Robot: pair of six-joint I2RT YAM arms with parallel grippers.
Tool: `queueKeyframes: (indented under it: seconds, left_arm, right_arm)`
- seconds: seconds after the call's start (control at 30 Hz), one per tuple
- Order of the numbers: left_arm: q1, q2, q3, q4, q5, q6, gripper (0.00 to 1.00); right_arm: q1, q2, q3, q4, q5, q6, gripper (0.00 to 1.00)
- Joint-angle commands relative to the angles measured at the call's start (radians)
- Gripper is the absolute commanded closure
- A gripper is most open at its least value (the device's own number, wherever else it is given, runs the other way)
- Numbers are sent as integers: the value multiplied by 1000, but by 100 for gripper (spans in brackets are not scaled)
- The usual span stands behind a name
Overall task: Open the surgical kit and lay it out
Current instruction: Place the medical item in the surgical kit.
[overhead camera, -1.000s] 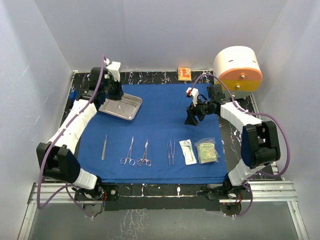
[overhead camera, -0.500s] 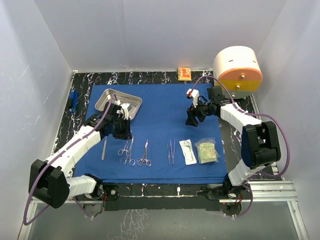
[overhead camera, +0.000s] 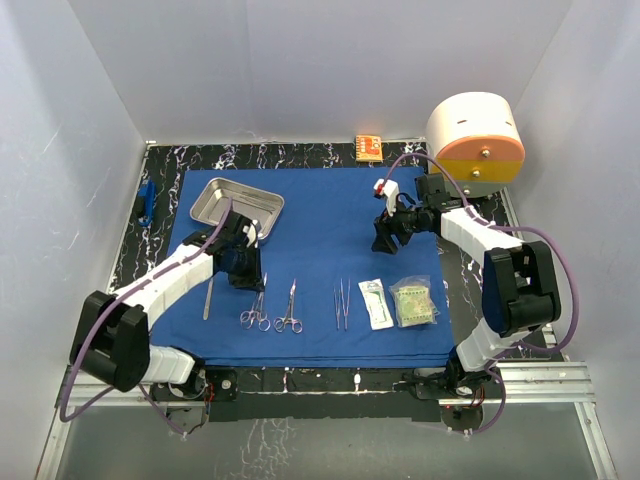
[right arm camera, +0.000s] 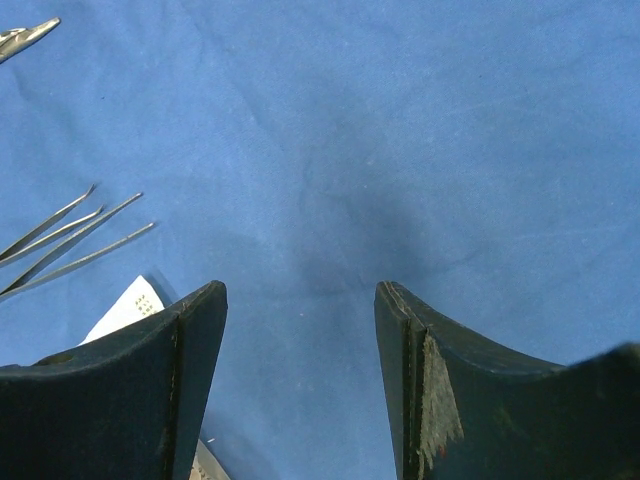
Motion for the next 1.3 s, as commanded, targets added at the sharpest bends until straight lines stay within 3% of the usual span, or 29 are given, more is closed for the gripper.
queueKeyframes:
  seconds: [0.0,0.23,0.6,1.27]
  left_arm:
    - [-7,16,-31,-16,-11,-33,100]
    - [-59,74,11,35,-70,73,100]
    - [-63,108,13,70,-125,109,100]
    - [-63,151,17,63,-112,51,99]
  right_arm:
    - [-3,16,4,26,-10,-8,41]
    - [-4,30,7,20,-14,-15,41]
    - [-3,57,22,-3,-21,-17,41]
    - [-3,70,25,-11,-20,-19,42]
